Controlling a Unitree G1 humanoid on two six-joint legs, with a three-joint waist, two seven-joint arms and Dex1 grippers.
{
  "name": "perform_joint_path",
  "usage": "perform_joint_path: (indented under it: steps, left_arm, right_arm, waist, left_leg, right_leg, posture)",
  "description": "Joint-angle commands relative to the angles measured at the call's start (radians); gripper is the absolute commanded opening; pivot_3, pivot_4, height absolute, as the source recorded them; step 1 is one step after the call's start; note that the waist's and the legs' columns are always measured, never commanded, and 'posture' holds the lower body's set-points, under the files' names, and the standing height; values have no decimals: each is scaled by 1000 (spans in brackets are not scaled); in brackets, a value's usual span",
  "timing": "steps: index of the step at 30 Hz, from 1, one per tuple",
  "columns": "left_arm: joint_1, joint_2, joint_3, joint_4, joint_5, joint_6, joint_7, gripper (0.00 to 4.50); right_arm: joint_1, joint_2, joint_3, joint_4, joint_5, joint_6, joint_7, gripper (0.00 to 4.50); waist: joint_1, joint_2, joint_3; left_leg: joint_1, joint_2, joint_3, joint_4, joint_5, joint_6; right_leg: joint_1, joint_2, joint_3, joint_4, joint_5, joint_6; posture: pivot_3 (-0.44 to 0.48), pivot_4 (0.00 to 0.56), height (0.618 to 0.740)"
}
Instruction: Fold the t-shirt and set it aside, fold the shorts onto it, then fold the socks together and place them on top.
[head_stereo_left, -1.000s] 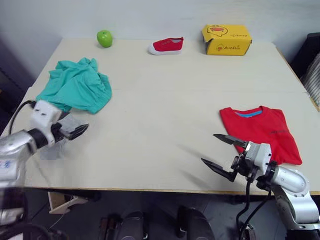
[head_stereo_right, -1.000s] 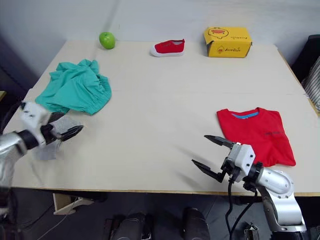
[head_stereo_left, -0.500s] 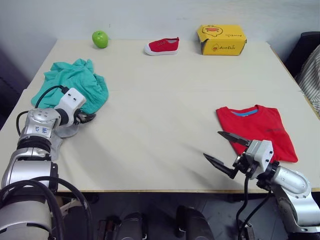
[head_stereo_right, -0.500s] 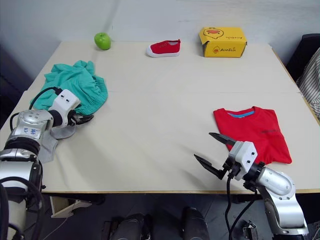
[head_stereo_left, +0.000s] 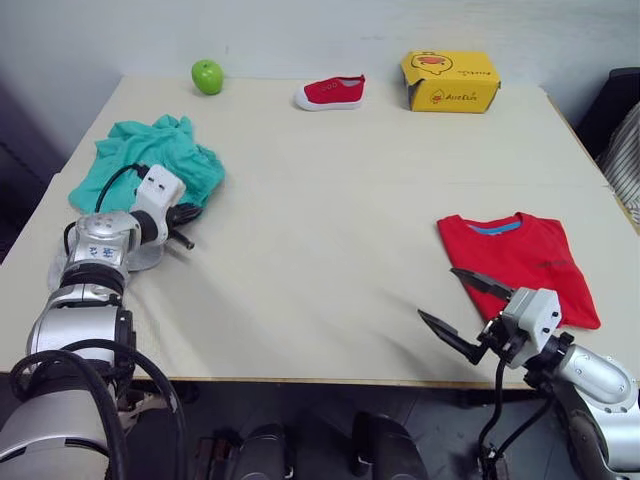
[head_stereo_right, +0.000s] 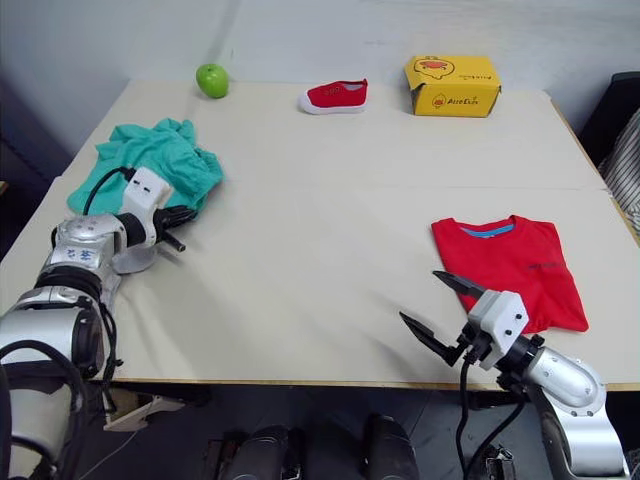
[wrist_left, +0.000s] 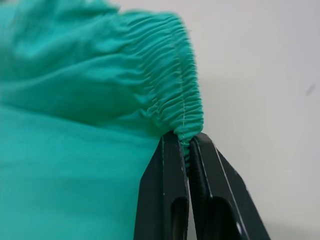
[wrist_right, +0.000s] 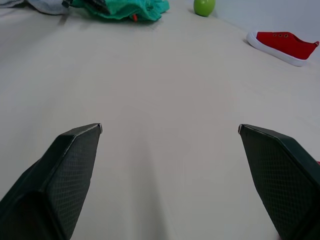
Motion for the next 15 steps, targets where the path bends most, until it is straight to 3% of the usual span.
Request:
perform_joint_path:
  steps: [1, 5, 8, 11, 15]
  left_arm:
    - [-61, -56, 1, -140, -64, -100, -210, 34]
    - [-34, -123, -13, -325, -132, -57, -360, 34]
    - [82, -223, -83, -689, -222, 123, -430, 34]
    - [205, -331, -160, -950, -253, 280, -368, 34]
    - [358, -456, -290, -1093, -214, 376, -284, 34]
  right_arm:
    - [12, -37, -65, 18, 2, -33, 20, 4500]
    - [16, -56, -92, 46, 9, -34, 37, 4500]
    - [15, -78, -107, 56, 6, -20, 46, 4500]
    - [2, -118, -133, 104, -3, -20, 63, 4500]
    - [-15, -157, -194, 212, 1, -19, 71, 4500]
  waist:
    - [1, 0, 0]
    - [-3, 0, 0]
    - [-8, 0, 0]
    - [-3, 0, 0]
    - [-1, 0, 0]
  left_leg:
    - [-1, 0, 0, 1, -1, 1]
    - [-2, 0, 0, 7, -3, 3]
    - [-1, 0, 0, 7, -4, 3]
    - [-1, 0, 0, 8, -4, 3]
    - [0, 0, 1, 10, -4, 4]
  right_leg:
    - [0, 0, 0, 0, 0, 0]
    - [1, 0, 1, 0, 1, 2]
    - [1, 0, 2, 0, 1, 2]
    - [1, 0, 4, 1, 1, 3]
    - [3, 0, 5, 0, 2, 4]
  posture:
    - [0, 150, 740]
    - [0, 150, 740]
    - [0, 150, 740]
    - [0, 150, 740]
    - [0, 150, 740]
